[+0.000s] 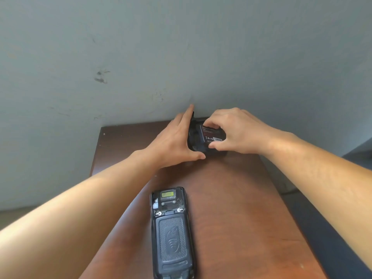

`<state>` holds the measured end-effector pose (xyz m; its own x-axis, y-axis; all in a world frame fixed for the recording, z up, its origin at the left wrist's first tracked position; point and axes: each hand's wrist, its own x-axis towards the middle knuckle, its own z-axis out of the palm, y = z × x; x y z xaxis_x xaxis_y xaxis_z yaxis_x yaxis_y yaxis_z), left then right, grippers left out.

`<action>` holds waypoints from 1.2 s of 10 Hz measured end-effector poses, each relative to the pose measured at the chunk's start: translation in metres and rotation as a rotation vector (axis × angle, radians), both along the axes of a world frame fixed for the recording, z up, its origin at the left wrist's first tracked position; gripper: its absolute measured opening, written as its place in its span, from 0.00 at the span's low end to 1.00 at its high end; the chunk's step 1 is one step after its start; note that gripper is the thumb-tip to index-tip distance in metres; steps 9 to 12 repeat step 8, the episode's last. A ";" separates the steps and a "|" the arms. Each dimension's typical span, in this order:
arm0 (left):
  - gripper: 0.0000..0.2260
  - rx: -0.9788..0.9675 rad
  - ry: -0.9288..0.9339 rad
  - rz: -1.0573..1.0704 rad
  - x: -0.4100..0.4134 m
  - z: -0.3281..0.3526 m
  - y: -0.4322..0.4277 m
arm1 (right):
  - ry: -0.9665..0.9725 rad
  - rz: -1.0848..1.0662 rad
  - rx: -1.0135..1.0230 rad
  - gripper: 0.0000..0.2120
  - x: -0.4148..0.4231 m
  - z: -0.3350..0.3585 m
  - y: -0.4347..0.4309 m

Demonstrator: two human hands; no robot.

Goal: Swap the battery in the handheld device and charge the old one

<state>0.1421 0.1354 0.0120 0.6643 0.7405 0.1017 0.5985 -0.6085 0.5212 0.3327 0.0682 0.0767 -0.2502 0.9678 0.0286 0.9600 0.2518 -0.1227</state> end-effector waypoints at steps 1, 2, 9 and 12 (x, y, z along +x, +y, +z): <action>0.61 -0.002 -0.001 0.010 0.000 0.001 -0.002 | -0.093 -0.011 -0.002 0.23 -0.005 0.002 -0.001; 0.60 0.000 -0.001 0.012 0.000 0.002 -0.002 | -0.170 -0.007 -0.016 0.23 -0.012 0.001 0.002; 0.61 0.003 0.078 0.136 0.008 0.016 -0.024 | -0.197 -0.106 -0.090 0.24 -0.030 -0.007 -0.016; 0.61 0.003 0.078 0.136 0.008 0.016 -0.024 | -0.197 -0.106 -0.090 0.24 -0.030 -0.007 -0.016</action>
